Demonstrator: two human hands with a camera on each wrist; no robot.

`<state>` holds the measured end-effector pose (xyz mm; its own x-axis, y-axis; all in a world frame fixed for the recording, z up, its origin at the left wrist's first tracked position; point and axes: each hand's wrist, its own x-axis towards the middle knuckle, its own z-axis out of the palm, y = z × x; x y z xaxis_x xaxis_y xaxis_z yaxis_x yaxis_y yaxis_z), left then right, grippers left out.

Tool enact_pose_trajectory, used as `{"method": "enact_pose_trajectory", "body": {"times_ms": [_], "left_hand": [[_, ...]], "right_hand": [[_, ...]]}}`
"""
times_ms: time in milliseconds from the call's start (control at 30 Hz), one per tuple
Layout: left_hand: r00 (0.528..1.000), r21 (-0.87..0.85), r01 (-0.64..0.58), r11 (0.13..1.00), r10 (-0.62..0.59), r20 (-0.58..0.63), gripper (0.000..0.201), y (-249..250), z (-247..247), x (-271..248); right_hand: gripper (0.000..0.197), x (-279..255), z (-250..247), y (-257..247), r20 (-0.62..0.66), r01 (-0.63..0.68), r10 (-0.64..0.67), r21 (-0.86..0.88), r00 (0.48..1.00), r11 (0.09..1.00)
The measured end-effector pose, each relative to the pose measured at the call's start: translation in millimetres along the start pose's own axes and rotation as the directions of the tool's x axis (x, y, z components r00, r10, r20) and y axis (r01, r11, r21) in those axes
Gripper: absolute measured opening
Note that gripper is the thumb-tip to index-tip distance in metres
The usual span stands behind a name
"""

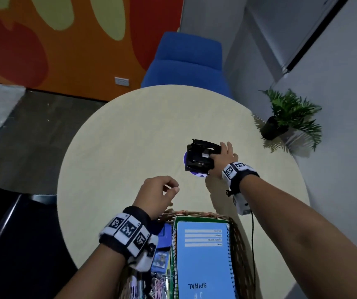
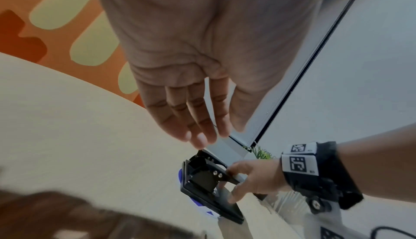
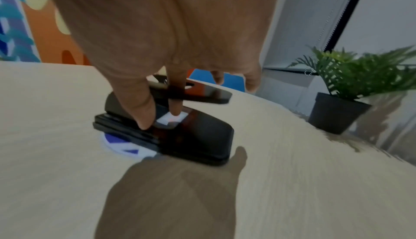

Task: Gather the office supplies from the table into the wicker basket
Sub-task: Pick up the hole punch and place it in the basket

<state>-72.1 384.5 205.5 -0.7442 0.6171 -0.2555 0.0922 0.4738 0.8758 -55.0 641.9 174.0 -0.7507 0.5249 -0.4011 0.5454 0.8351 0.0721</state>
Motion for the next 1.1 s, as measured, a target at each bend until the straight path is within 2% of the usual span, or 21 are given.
{"method": "enact_pose_trajectory", "body": {"times_ms": [167, 300, 367, 433, 500, 567, 667, 733, 800, 833, 900, 1033, 1067, 1100], "left_hand": [[1.000, 0.129, -0.001, 0.992, 0.001, -0.001, 0.013, 12, 5, 33], [0.984, 0.406, 0.052, 0.913, -0.117, 0.136, 0.036, 24, 16, 53], [0.971, 0.420, 0.074, 0.904, -0.161, 0.175, 0.048, 36, 20, 56], [0.968, 0.374, 0.094, 0.923, -0.172, 0.182, 0.061, 48, 24, 56], [0.963, 0.284, 0.139, 0.949, -0.197, 0.185, 0.075, 57, 30, 51], [0.949, 0.102, 0.208, 0.973, -0.226, 0.221, 0.083, 65, 37, 41], [0.958, -0.259, 0.215, 0.942, -0.151, 0.245, 0.094, 75, 46, 24], [0.972, -0.424, 0.171, 0.889, -0.081, 0.222, 0.085, 77, 47, 10], [0.977, -0.516, 0.138, 0.846, -0.031, 0.211, 0.045, 76, 46, -9], [0.974, -0.558, 0.151, 0.816, -0.026, 0.226, 0.034, 72, 46, -19], [0.966, -0.600, 0.179, 0.780, -0.025, 0.256, 0.035, 61, 48, -38], [0.946, -0.553, 0.196, 0.810, -0.008, 0.324, 0.040, 27, 59, -75], [0.937, -0.540, 0.215, 0.814, -0.016, 0.348, 0.049, 19, 62, -84], [0.926, -0.521, 0.243, 0.818, -0.034, 0.377, 0.068, 11, 65, -93]], "right_hand": [[0.046, -8, 11, 12, 0.028, 0.039, -0.044, 0.168, 0.999, 0.985], [0.039, -25, 9, 17, 0.028, 0.040, -0.052, 0.341, 0.998, 0.939], [0.041, -38, 3, 14, -0.019, 0.016, -0.009, 0.452, 1.000, 0.892], [0.042, -52, -6, 11, -0.096, 0.021, 0.038, 0.549, 0.995, 0.836], [0.032, -75, -18, 6, -0.141, 0.036, 0.070, 0.638, 0.988, 0.769], [0.024, -103, -29, 0, -0.176, 0.052, 0.099, 0.694, 0.979, 0.719], [0.019, -148, -40, -11, -0.205, 0.098, 0.083, 0.740, 0.975, 0.666], [0.025, -178, -40, -13, -0.224, 0.155, 0.030, 0.758, 0.974, 0.633], [0.035, -207, -38, -11, -0.240, 0.206, -0.024, 0.772, 0.970, 0.601], [0.041, -221, -34, -9, -0.254, 0.237, -0.056, 0.771, 0.966, 0.592], [0.051, -246, -22, -5, -0.275, 0.292, -0.124, 0.734, 0.953, 0.613], [0.062, -285, 18, 3, -0.216, 0.295, -0.201, 0.706, 0.955, 0.643], [0.062, -293, 26, 6, -0.197, 0.297, -0.225, 0.708, 0.954, 0.640], [0.061, -299, 34, 10, -0.169, 0.293, -0.250, 0.713, 0.953, 0.637]]}}
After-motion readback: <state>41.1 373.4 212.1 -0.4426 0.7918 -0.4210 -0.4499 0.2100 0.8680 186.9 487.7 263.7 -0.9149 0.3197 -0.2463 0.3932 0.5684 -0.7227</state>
